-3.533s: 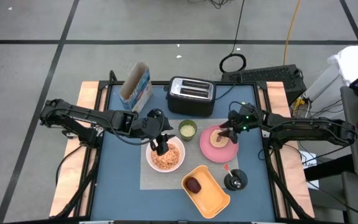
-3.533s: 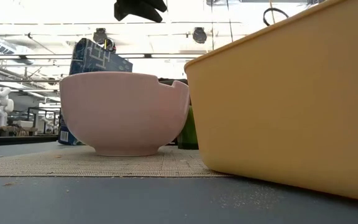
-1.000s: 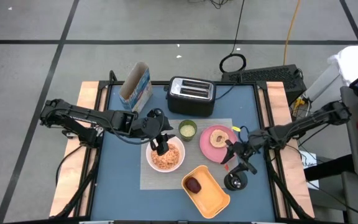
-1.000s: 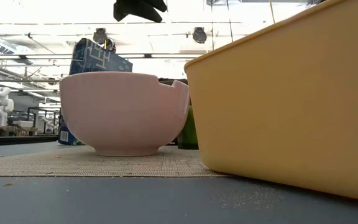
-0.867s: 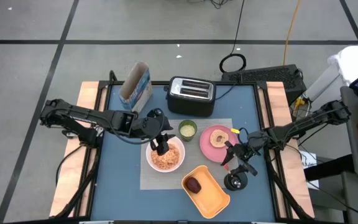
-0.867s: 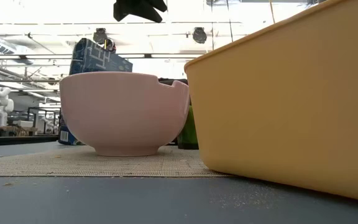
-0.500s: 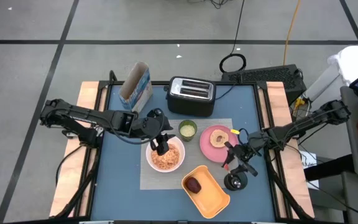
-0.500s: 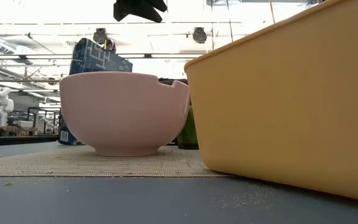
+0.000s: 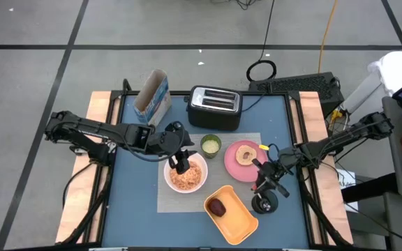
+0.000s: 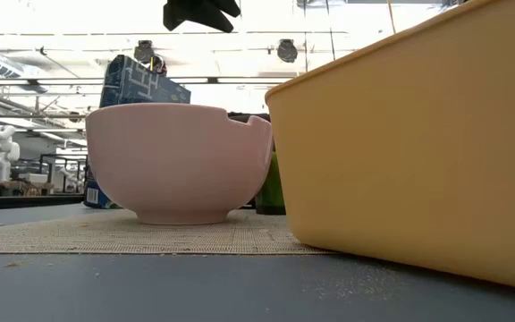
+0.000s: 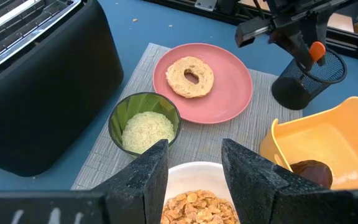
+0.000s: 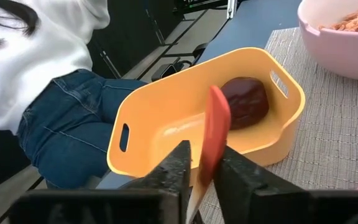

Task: Arrange a breakfast setting
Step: Put the orange spoon to the right of the pink plate

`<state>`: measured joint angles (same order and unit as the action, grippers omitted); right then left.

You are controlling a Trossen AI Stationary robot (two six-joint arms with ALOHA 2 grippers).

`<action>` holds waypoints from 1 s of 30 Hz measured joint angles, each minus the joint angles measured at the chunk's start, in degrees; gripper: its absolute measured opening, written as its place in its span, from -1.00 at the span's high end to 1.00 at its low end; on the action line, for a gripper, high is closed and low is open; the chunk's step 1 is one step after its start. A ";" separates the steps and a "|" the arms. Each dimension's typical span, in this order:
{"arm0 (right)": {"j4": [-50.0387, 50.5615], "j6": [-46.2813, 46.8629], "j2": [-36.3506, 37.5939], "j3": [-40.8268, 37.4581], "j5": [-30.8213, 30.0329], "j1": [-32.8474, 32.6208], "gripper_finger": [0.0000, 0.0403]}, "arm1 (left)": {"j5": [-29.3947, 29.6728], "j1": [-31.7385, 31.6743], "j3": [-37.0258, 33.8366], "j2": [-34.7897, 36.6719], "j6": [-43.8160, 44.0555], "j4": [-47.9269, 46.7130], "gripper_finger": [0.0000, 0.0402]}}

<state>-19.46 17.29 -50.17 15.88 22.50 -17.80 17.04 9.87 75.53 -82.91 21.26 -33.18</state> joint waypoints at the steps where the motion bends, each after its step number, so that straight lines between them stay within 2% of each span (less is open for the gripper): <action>1: 0.00 0.29 0.00 0.00 0.00 0.00 0.75 | 0.02 0.00 0.00 0.00 0.00 0.01 0.23; 8: -0.15 0.91 0.02 0.00 0.29 0.00 0.96 | 0.01 0.00 0.00 0.00 -0.02 0.00 0.23; 17: -0.40 4.12 0.01 -0.02 0.02 0.04 0.94 | 0.01 0.00 0.00 0.01 -0.02 0.01 0.23; 30: -10.40 5.18 0.02 -0.02 -0.05 0.09 0.96 | 0.02 -0.02 0.00 0.00 -0.02 0.01 0.23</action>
<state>-29.87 22.47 -50.15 15.86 22.45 -17.72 17.06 9.85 75.53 -82.91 21.23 -33.17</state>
